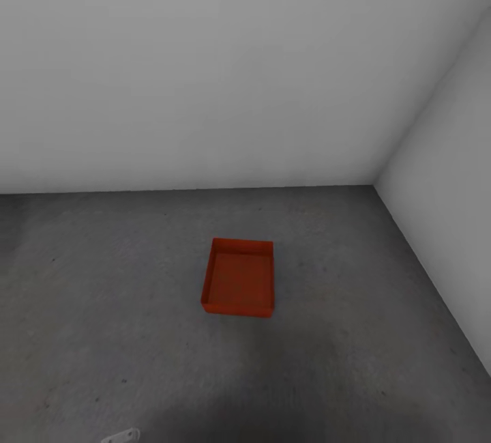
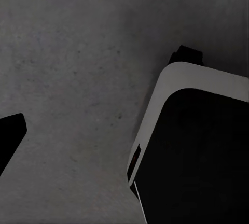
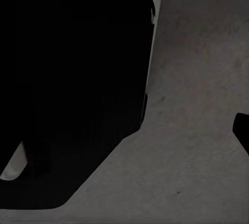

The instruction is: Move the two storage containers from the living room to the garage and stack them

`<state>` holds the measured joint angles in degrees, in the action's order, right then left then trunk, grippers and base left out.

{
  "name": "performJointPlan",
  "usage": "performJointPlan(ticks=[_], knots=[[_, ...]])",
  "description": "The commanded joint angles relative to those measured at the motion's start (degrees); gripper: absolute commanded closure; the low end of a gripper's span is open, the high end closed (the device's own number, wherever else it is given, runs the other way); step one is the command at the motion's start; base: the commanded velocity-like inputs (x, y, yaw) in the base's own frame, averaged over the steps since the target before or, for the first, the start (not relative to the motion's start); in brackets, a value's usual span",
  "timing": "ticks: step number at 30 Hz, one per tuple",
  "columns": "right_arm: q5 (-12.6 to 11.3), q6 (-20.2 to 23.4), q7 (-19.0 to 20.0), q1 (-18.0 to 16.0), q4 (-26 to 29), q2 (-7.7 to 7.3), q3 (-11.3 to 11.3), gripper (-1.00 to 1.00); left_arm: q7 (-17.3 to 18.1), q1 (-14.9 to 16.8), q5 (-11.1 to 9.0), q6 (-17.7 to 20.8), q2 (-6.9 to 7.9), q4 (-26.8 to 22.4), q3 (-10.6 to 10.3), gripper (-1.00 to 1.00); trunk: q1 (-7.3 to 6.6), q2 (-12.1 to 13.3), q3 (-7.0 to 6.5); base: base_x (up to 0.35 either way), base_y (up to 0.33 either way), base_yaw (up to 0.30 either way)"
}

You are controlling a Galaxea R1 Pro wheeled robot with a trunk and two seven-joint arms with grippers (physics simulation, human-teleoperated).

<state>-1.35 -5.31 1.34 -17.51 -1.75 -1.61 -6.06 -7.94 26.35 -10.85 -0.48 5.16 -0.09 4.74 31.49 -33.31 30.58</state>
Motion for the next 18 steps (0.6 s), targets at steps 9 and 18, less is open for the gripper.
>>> performJointPlan(ticks=[9,18], knots=[[-0.1,-0.3,0.3,-0.1,-0.2,0.11,-0.4,-1.00,0.0,0.0,0.0,0.0,-0.06,0.0,0.4,-1.00,0.01,-0.1,-0.21,0.000,0.000,0.000],[-0.1,-0.3,0.3,-0.1,-0.2,0.12,-0.4,-1.00,0.2,-0.2,0.0,0.2,-0.14,0.0,0.4,-1.00,0.01,-0.1,-0.98,0.000,0.000,0.000]])
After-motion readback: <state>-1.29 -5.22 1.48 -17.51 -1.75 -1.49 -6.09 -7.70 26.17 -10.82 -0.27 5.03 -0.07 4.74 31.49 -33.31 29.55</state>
